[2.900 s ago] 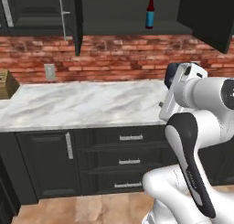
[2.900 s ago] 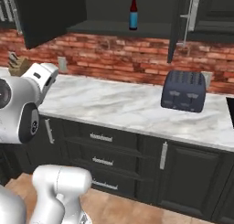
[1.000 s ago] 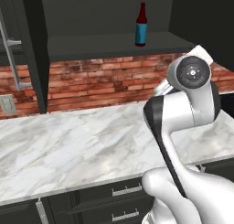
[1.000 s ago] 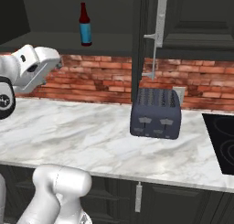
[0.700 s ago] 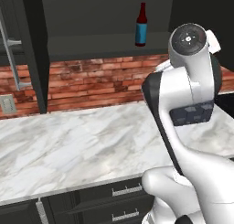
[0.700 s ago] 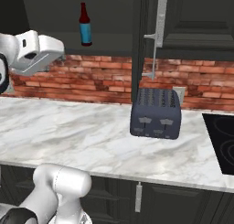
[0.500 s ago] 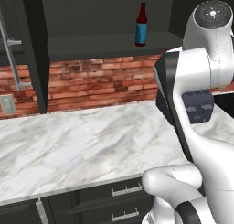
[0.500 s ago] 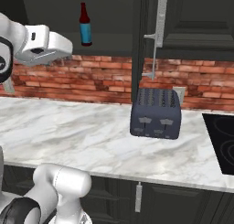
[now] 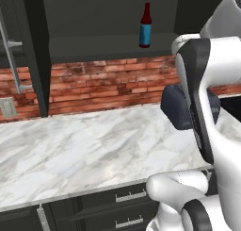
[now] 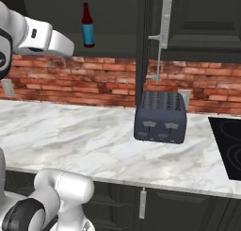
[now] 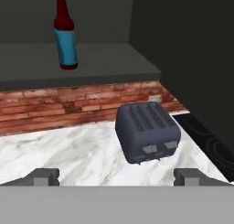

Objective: Open the cabinet directly in front. Then move the beer and the mug to the dining counter with the jar on it.

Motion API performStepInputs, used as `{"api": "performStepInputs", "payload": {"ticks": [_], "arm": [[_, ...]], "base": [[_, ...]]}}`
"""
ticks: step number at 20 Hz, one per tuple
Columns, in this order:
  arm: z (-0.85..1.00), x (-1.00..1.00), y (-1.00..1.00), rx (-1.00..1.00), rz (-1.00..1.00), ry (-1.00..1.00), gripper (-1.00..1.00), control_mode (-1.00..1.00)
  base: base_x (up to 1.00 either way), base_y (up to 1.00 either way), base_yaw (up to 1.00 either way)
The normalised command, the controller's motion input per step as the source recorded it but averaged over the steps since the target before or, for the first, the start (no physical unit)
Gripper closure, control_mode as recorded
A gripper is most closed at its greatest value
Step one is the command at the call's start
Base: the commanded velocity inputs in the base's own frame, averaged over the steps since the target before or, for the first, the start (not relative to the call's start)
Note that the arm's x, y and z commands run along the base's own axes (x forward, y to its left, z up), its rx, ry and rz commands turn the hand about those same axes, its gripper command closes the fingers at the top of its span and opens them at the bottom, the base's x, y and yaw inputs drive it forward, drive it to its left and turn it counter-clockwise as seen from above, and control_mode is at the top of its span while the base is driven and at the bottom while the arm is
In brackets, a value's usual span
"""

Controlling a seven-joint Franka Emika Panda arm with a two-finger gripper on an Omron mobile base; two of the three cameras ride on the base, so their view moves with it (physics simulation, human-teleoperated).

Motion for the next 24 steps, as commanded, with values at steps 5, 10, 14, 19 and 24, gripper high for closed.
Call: {"api": "performStepInputs", "payload": {"ticks": [5, 10, 14, 19, 24], "arm": [[-0.08, 0.03, 0.18, 0.08, 0.00, -0.23, -1.00, -1.00], [0.25, 0.42, 0.00, 0.00, 0.00, 0.06, -1.00, -1.00], [0.26, 0.65, 0.00, 0.00, 0.00, 0.19, -1.00, -1.00], [0.07, 0.52, 0.05, 0.00, 0.01, 0.09, -1.00, -1.00], [-0.11, 0.51, 0.15, 0.02, 0.08, -0.02, -1.00, -1.00]], "base": [[0.00, 0.00, 0.00], [0.00, 0.00, 0.00], [0.00, 0.00, 0.00], [0.00, 0.00, 0.00], [0.00, 0.00, 0.00]]}}
